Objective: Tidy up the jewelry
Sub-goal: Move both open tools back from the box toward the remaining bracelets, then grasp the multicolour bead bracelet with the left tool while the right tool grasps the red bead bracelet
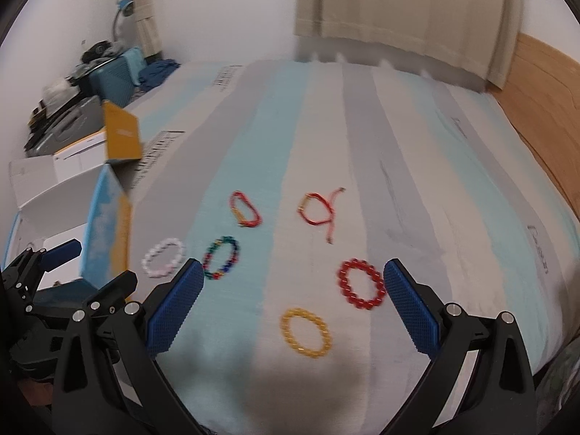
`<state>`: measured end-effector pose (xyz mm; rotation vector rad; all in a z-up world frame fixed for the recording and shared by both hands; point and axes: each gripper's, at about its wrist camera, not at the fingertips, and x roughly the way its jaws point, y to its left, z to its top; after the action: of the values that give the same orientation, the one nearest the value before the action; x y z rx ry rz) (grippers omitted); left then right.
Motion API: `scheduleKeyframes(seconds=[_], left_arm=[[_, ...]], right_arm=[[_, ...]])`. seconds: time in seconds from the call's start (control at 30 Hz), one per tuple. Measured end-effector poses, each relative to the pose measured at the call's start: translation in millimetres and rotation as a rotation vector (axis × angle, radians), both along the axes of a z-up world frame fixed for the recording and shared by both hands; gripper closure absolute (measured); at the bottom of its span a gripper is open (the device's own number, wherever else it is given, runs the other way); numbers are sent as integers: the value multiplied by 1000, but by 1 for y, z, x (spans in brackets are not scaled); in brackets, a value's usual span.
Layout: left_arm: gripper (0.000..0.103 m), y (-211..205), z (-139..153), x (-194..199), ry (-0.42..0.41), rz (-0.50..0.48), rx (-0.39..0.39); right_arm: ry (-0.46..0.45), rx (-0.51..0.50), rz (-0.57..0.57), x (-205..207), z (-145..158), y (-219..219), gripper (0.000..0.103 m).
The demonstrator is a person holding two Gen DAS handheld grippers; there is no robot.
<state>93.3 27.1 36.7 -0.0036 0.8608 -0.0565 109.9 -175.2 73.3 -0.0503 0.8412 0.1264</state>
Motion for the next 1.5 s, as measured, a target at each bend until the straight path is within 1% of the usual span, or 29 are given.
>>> scheduleKeyframes(seconds=[0.13,0.3,0.43,0.5,0.6,0.73,0.8,0.9,1.0,1.03,1.07,1.13,1.2,1.27,1.33,1.4,1.43,1.47,1.5], left_arm=[[6,-13,-20,10,-2,-24,3],[6,-22,-55,28,29,-42,-18],[6,-27,-78,42,57,-47,-33],[6,-32,-83,47,62,-68,-38],[6,-44,-90,57,66,-104,-25],[6,-56,-100,74,83,-127,-40],[6,-64,-105,85,92,-135,-35],[6,-73,-113,96,93,-145,-27],[8,-81,-122,108,111,-151,-9],[8,-83,-124,111,114,-151,-3],[10,-85,-127,114,123,-151,-1],[13,-87,-131,117,134,-154,-12],[18,-88,-135,119,147,-153,-15],[19,-87,-139,121,158,-147,-24],[20,-87,-141,122,159,-147,-23],[27,-87,-141,121,157,-145,-17],[28,-87,-141,121,156,-145,-13],[33,-87,-141,121,157,-144,-9],[37,-86,-141,121,157,-141,-7]], right_arm=[[28,2,-34,7,-20,-23,7],[52,-34,-65,19,-49,-46,8],[76,-42,-89,32,-71,-58,8],[93,-33,-99,41,-82,-63,8],[114,-13,-121,52,-97,-72,8],[144,3,-141,66,-117,-81,8],[162,7,-146,73,-126,-86,8],[187,16,-137,82,-136,-89,14],[215,28,-126,90,-144,-91,21],[224,29,-127,93,-146,-91,25],[238,32,-126,96,-149,-92,30],[259,40,-120,100,-154,-94,35],[286,58,-124,104,-160,-97,41],[312,75,-126,106,-165,-99,47],[325,71,-129,107,-168,-99,51],[332,65,-128,108,-169,-99,52],[335,62,-129,108,-169,-99,56],[339,58,-129,108,-169,-100,60],[341,58,-128,108,-169,-100,61]])
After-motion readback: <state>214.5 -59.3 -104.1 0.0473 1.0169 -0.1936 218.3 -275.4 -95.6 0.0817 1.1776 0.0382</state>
